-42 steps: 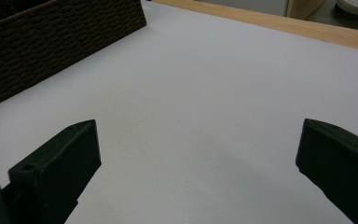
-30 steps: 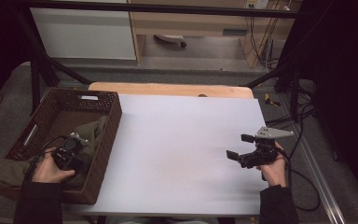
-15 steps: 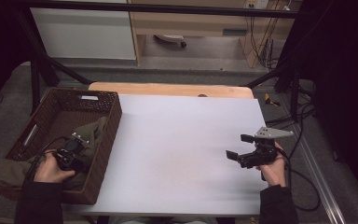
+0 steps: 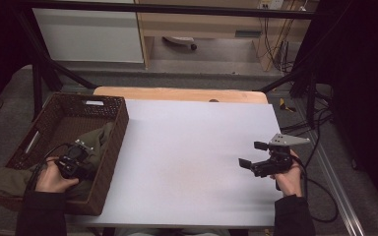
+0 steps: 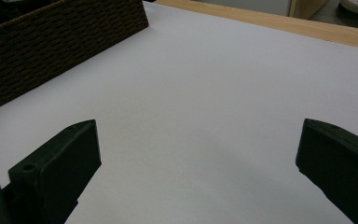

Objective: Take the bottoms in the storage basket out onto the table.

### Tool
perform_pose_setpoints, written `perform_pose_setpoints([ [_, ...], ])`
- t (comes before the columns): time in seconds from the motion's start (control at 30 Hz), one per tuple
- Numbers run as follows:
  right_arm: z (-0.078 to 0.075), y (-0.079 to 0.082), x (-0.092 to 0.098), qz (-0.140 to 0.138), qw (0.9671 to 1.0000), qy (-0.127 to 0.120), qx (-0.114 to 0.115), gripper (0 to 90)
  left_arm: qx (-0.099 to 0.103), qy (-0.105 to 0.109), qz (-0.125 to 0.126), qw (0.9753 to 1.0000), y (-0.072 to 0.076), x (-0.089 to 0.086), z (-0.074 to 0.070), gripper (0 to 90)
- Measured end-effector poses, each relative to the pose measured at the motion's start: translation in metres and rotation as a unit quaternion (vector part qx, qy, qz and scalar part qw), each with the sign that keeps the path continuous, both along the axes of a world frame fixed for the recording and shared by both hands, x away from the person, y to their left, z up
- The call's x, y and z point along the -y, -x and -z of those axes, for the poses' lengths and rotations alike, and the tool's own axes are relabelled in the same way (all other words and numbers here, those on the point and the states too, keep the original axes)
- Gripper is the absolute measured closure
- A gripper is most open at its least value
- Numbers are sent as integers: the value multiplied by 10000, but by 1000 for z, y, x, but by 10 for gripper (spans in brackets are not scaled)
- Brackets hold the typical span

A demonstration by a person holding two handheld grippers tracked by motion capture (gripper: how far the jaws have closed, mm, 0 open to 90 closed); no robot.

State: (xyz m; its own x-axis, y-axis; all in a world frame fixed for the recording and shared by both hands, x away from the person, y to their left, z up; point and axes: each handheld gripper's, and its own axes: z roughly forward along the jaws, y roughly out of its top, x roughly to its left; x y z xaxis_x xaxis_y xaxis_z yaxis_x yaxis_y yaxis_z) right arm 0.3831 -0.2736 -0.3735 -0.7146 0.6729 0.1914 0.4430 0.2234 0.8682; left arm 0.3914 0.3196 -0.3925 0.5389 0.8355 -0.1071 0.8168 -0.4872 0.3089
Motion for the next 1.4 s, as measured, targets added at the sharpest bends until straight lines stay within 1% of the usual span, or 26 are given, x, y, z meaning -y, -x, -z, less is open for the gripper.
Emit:
perform_pose_setpoints([
  [0.17, 1, 0, -1, 18, 10000, 5, -10, 5, 140, 147, -73, 9998, 1, -3, -5, 743],
  [0.27, 0, 0, -1, 18, 10000, 0, -2, 5, 181, 187, -103, 9996, 1, -3, -6, 741],
  [0.47, 0, 0, -1, 23, 10000, 10, -2, 5, 327, 294, -160, 9989, 1, -6, -12, 740],
  [0.6, 0, 0, -1, 25, 10000, 10, 0, 5, 420, 420, -224, 9980, 2, -8, -17, 740],
  [0.73, 1, 0, -1, 25, 10000, 18, -7, 5, 476, 552, -364, 9967, 2, -9, -22, 740],
  [0.97, 0, 0, -1, 32, 10000, 25, 0, 5, 613, 642, -438, 9951, 4, -9, -28, 741],
  [1.1, 0, 0, 0, 23, 10000, 34, 6, 5, 716, 712, -499, 9936, 5, -10, -32, 741],
  [1.17, 0, 0, 0, 31, 10000, 37, 7, 5, 732, 724, -470, 9936, 6, -10, -35, 741],
  [1.4, 0, 0, -1, 28, 10000, 35, 11, 5, 813, 768, -491, 9925, 8, -11, -39, 741],
])
